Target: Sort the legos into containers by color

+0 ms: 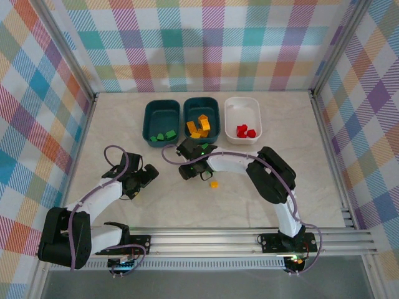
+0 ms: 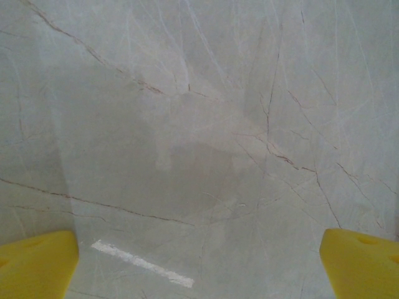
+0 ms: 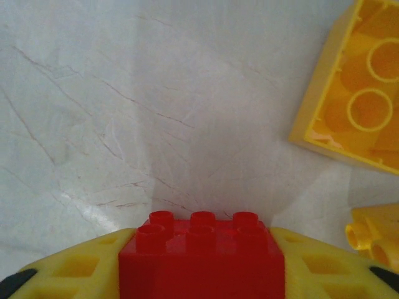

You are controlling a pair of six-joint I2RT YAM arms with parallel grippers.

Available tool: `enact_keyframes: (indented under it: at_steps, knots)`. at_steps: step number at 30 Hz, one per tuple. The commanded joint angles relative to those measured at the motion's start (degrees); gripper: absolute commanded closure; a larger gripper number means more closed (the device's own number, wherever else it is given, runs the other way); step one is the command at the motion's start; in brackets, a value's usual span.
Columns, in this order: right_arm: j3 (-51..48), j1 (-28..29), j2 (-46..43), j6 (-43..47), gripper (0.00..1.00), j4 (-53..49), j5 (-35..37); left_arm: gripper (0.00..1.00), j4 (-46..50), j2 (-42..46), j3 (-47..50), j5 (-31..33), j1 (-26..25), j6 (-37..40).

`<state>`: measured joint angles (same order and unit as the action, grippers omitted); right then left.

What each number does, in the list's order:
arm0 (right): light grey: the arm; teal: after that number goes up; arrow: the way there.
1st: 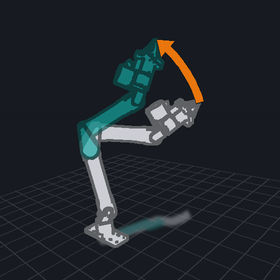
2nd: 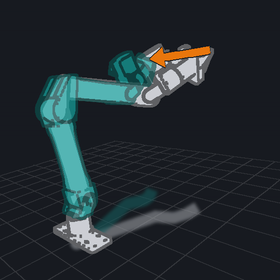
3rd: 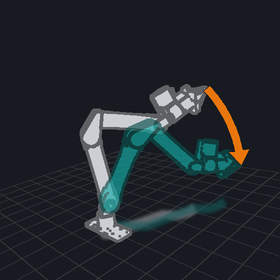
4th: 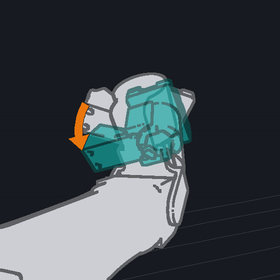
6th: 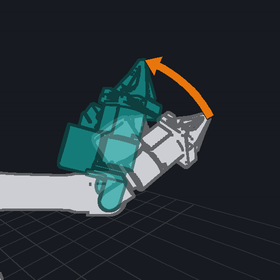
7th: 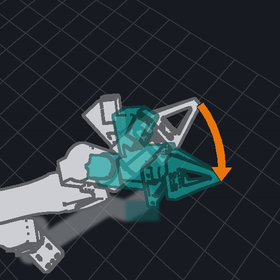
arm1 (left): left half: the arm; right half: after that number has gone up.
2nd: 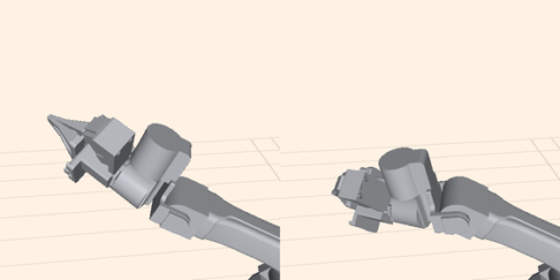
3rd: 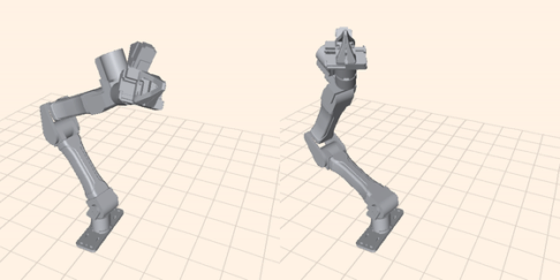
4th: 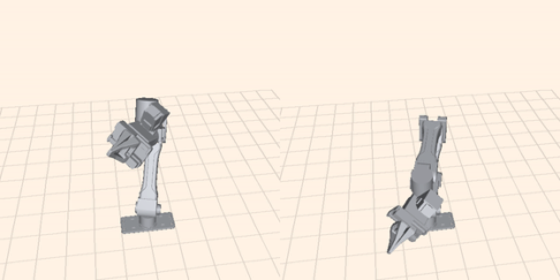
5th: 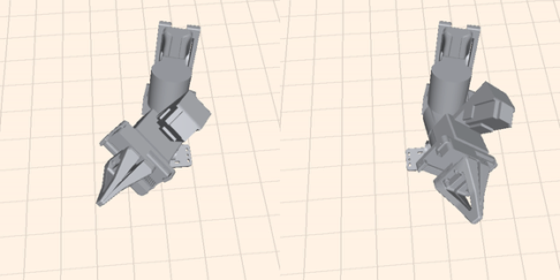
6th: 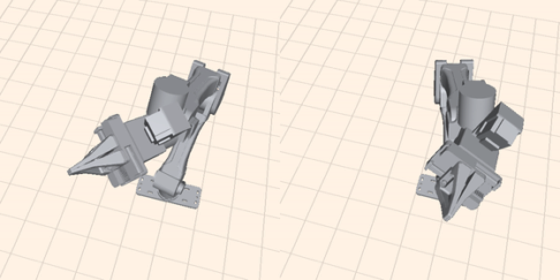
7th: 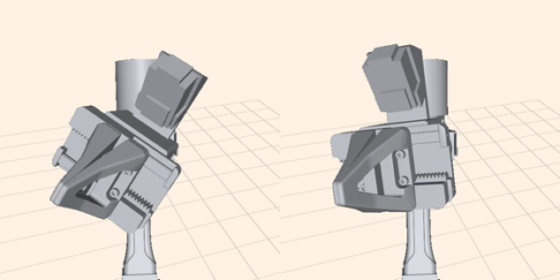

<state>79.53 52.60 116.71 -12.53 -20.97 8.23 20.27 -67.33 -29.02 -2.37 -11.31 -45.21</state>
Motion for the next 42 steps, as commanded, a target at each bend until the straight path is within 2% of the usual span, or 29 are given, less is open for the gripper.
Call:
enact_keyframes:
  at_steps: [1,4,7,10,14,17,20,25,30,33,42]
  knots:
    - [-1.72,0.05,-4.92,0.42,0.56,1.5,0.86,0.0,-1.64,0.28,1.02,-4.17,0.31,0.55]
    - [-2.45,-0.53,-10.43,1.14,0.59,1.82,3.33,0.0,-2.39,0.24,0.74,-5.25,0.32,0.82]
    - [-2.16,-3.9,-13.56,3.37,0.59,2.12,7.05,0.0,-3.84,-1.24,0.17,-7.23,-1.08,1.24]
    - [-0.63,-11.6,-13.58,3.9,0.59,1.44,9.27,0.02,-5.49,-4.9,-2.89,-6.13,-6.36,2.67]
    - [2.08,-23.89,-10.32,0.37,0.58,0.44,6.75,0.05,-2.08,-11.19,-9.08,-1.5,-15.49,4.44]
    - [5.36,-29.7,-7.07,-1.19,0.57,-1.07,3.69,0.07,-1.95,-14.81,-12.08,-0.24,-19.39,4.82]
    - [8.02,-33.54,-4.38,-2.84,0.53,-1.88,1.35,0.07,-2.23,-17.19,-14.87,0.01,-20.8,5.14]
    - [12.79,-35.64,-1.15,-3.35,0.41,-4.73,-0.49,0.1,0.33,-22.1,-22.91,2.09,-23.59,8.98]
    - [8.58,-35.61,-6.15,-5.55,0.35,-2.43,-1.17,0.24,5.07,-29.76,-33.89,6.41,-26.79,16.5]
    - [1.47,-35.39,-11.72,-7.82,0.35,0.83,-1.65,0.34,6.45,-34.5,-40.19,7.36,-27.92,19.78]
    - [-21.97,-35.11,-27.24,-14.61,0.4,10.23,-3.81,0.42,11.28,-46.68,-54.23,13.5,-30.41,26.59]
